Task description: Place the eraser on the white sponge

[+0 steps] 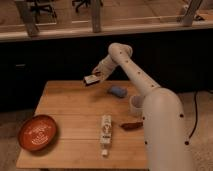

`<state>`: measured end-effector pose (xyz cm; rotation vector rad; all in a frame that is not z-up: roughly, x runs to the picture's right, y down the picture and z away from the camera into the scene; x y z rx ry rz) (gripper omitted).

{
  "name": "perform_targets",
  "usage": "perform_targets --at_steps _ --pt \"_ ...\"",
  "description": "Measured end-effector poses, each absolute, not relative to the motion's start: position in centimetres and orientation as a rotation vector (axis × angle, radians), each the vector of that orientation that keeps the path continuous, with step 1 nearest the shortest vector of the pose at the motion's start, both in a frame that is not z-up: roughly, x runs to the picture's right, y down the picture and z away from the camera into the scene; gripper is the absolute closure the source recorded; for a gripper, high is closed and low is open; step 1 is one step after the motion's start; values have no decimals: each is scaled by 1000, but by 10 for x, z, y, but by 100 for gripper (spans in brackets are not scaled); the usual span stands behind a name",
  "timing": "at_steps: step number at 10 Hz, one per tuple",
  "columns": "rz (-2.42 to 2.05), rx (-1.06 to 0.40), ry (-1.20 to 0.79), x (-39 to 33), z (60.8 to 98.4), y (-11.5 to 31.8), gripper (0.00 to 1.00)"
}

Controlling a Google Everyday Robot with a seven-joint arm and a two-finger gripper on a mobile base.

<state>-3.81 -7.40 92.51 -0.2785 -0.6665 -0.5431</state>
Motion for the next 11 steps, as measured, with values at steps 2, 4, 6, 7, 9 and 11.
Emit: perform_targets --at_steps 2,4,6,7,9,11 --pt "-511 -277 -653 -27 930 -78 100" --pt "-462 -277 -635 -9 935 -83 100" --pt "-414 -288 -612 0 940 -84 100" --pt "-397 -295 -599 2 943 -82 100" --pt "-355 -309 -551 9 951 -79 100" --pt "-307 -318 -508 20 958 -79 100"
